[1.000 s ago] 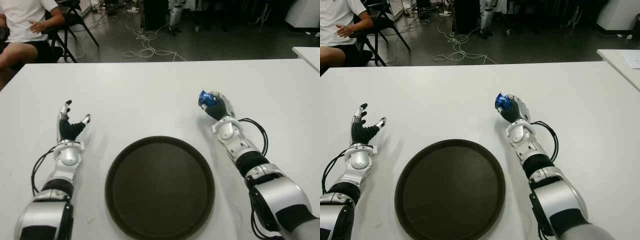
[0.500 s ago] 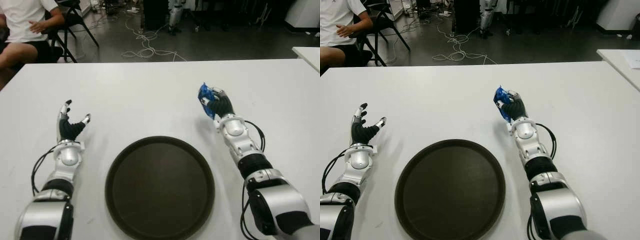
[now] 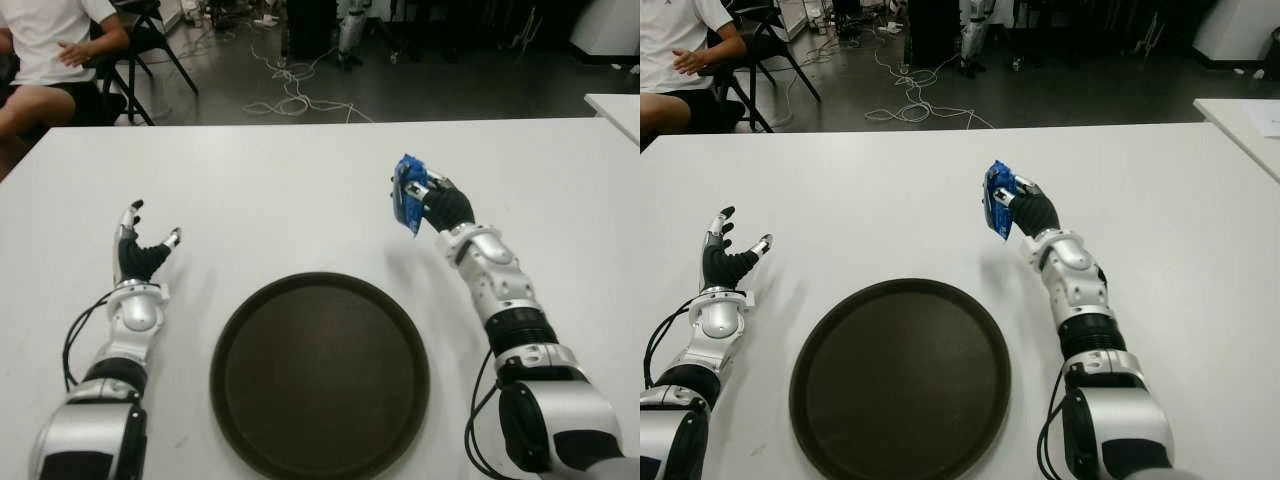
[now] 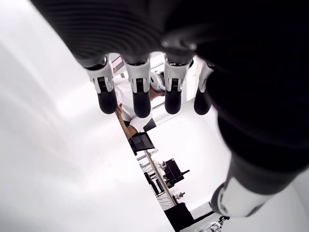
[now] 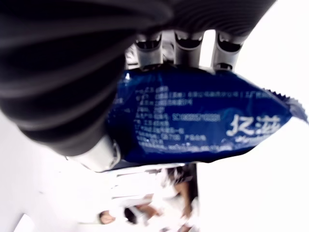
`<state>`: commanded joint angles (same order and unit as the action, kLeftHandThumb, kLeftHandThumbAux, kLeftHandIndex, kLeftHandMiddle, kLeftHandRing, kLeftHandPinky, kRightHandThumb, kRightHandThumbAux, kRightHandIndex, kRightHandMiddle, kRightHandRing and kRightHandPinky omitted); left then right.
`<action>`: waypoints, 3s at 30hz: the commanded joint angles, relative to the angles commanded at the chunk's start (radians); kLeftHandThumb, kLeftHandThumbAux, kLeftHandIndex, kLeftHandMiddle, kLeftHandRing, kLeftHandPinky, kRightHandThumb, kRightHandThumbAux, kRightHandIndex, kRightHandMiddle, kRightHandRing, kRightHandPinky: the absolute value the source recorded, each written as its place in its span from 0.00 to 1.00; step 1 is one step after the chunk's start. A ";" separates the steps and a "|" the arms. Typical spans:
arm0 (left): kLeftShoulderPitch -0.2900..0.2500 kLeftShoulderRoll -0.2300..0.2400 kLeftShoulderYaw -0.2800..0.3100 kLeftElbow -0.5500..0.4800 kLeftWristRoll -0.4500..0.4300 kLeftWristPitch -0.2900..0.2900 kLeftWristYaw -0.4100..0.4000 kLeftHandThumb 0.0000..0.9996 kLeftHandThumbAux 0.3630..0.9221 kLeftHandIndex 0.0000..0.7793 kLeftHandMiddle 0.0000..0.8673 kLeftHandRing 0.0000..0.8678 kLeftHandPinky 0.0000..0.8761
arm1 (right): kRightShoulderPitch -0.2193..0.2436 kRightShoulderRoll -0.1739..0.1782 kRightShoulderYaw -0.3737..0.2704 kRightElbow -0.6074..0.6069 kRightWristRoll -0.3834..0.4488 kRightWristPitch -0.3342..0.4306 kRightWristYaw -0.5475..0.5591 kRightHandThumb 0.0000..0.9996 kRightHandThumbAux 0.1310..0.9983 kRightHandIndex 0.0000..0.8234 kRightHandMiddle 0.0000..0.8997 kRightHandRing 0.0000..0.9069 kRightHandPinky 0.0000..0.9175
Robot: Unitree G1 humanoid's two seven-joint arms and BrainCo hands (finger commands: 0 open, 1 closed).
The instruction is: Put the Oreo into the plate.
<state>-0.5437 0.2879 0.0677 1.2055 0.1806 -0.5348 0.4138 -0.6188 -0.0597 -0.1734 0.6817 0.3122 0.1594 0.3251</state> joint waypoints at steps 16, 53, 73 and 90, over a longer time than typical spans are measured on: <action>-0.001 0.004 -0.007 0.002 0.010 0.002 0.007 0.00 0.71 0.10 0.12 0.09 0.06 | 0.099 0.019 -0.056 -0.396 0.239 0.372 0.019 0.72 0.67 0.54 0.92 0.92 0.92; 0.002 0.002 -0.002 -0.003 0.002 0.003 0.001 0.00 0.69 0.08 0.10 0.06 0.04 | 0.181 -0.072 0.139 -0.609 0.206 0.470 0.169 0.72 0.67 0.54 0.91 0.90 0.90; 0.002 0.002 0.004 -0.006 -0.008 0.003 -0.011 0.00 0.70 0.09 0.11 0.08 0.05 | 0.226 -0.080 0.238 -0.655 0.064 0.371 0.161 0.71 0.67 0.54 0.92 0.91 0.89; 0.001 0.000 -0.001 -0.009 0.000 0.000 0.001 0.00 0.67 0.08 0.11 0.08 0.05 | 0.253 -0.098 0.322 -0.659 -0.044 0.214 0.230 0.71 0.67 0.54 0.90 0.89 0.88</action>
<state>-0.5425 0.2881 0.0672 1.1964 0.1807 -0.5349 0.4152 -0.3659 -0.1579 0.1487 0.0226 0.2682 0.3737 0.5549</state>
